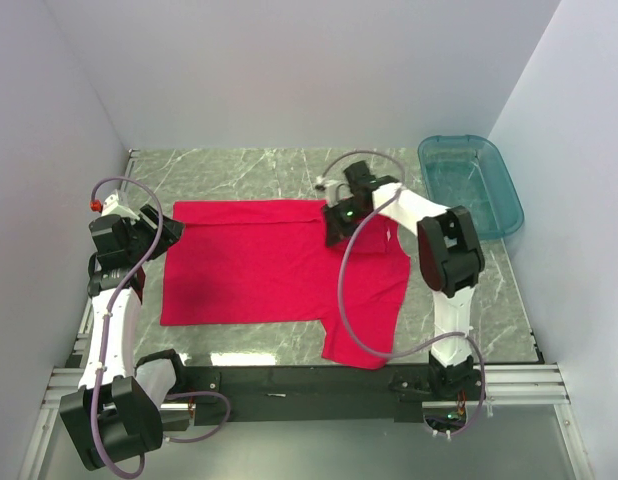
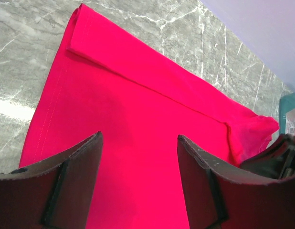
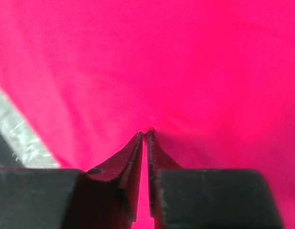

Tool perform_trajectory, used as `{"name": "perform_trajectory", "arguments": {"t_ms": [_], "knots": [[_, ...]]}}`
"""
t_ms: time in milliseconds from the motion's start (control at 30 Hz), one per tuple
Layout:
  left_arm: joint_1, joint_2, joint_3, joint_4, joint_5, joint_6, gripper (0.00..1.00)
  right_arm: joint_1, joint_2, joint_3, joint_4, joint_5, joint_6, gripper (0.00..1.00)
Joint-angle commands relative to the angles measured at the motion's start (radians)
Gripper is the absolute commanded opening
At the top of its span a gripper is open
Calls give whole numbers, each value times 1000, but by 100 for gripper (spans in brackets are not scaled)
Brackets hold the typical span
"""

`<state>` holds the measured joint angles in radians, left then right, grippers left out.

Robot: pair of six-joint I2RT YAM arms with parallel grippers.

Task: Fold and stack the t-shirts
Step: Fold the tshirt

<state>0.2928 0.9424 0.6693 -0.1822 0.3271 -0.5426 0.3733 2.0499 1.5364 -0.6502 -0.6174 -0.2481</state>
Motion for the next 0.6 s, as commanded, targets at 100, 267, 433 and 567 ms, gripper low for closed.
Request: {"name": "perform_trajectory", "arguments": {"t_ms": [100, 267, 433, 567], "knots": [[-4, -19, 1, 20, 9, 12, 69, 98, -114, 16, -58, -74, -48, 45], [-4, -11, 3, 21, 12, 10, 69, 17, -158, 16, -60, -39, -72, 49], [-4, -14, 1, 24, 15, 10, 69, -160, -185, 63, -40, -88, -71, 47], [-3, -16, 0, 27, 18, 7, 69, -278, -177, 113, 47, 17, 34, 47]]}}
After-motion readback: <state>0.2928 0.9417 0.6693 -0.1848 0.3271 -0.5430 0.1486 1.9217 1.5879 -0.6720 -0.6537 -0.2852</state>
